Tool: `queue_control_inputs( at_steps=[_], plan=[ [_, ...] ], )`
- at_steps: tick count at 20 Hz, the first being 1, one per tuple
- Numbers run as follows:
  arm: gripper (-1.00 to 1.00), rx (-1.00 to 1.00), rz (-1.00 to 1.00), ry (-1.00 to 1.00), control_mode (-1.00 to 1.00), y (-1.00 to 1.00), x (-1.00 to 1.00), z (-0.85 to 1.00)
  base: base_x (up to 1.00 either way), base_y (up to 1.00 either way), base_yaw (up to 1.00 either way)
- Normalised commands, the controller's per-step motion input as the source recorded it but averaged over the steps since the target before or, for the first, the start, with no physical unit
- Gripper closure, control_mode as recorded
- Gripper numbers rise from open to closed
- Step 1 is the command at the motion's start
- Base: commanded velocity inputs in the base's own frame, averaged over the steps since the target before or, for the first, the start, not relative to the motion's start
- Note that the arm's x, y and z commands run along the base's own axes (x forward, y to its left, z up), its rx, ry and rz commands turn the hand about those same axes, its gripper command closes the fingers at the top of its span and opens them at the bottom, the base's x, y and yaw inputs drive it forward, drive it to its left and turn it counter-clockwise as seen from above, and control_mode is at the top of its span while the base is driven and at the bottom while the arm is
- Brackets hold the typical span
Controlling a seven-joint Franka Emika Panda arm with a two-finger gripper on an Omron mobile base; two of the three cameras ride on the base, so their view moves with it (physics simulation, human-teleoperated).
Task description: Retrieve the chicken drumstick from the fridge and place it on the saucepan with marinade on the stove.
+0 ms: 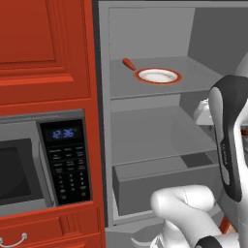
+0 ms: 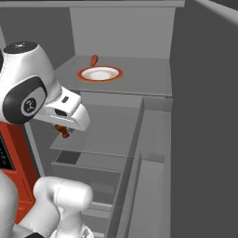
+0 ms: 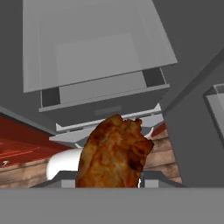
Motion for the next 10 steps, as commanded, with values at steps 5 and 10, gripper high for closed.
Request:
queue_control_inputs(
  at_steps=[5, 10],
  plan=[
    [1.0, 0.0, 0.0, 0.0, -1.0, 0.12, -0.01, 0.0, 0.0, 0.0, 0.0],
    [1.0, 0.0, 0.0, 0.0, 1.0, 0.0, 0.0, 0.0, -0.39, 0.47, 0.01]
  ],
)
